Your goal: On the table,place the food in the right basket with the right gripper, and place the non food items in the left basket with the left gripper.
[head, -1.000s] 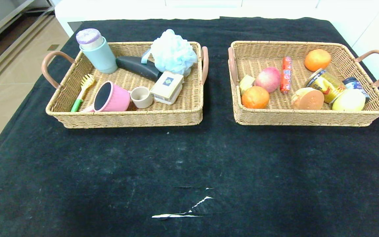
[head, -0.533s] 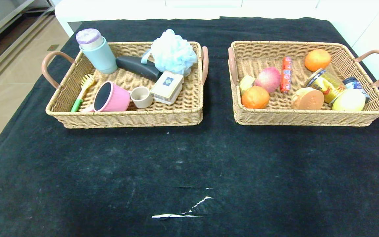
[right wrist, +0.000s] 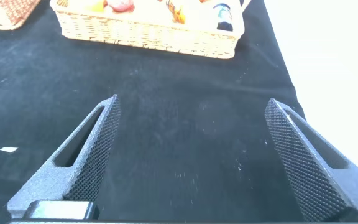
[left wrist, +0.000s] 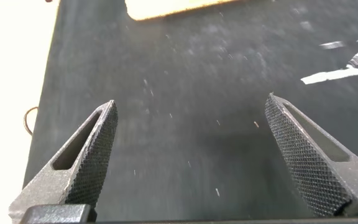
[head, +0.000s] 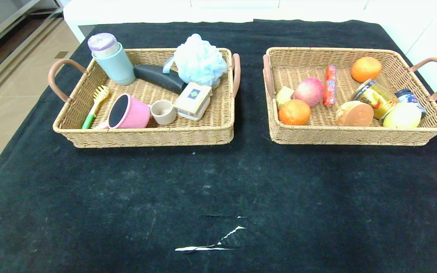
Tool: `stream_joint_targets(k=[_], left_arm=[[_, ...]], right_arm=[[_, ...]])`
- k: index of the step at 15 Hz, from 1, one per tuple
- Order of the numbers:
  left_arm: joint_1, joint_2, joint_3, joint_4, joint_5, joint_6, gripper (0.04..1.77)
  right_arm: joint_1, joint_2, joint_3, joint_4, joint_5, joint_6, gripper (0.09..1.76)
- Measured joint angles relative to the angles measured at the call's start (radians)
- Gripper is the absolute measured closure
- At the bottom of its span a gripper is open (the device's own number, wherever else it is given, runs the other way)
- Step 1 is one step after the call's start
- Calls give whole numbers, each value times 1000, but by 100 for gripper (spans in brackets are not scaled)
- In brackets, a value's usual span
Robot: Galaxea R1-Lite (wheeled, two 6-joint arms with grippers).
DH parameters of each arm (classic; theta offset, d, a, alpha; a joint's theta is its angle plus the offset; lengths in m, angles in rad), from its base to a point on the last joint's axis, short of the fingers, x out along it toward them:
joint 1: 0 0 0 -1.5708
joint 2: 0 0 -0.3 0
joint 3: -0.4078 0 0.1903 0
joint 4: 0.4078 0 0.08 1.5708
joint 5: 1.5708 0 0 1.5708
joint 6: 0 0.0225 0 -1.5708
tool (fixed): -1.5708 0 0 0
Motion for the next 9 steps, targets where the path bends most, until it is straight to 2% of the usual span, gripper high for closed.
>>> stream_joint_targets(k=[5,6,9], left_arm=[[0,-20,323,-379,-4,14,9],[0,-20,367,-419,-6,18,9],[0,-21,462,-446,-17,25,9]], right_arm=[[0,-2,218,-187,19,-3,15],[0,-2,260,-210,24,-3,15],[0,-2,311,-160,26,5,15]])
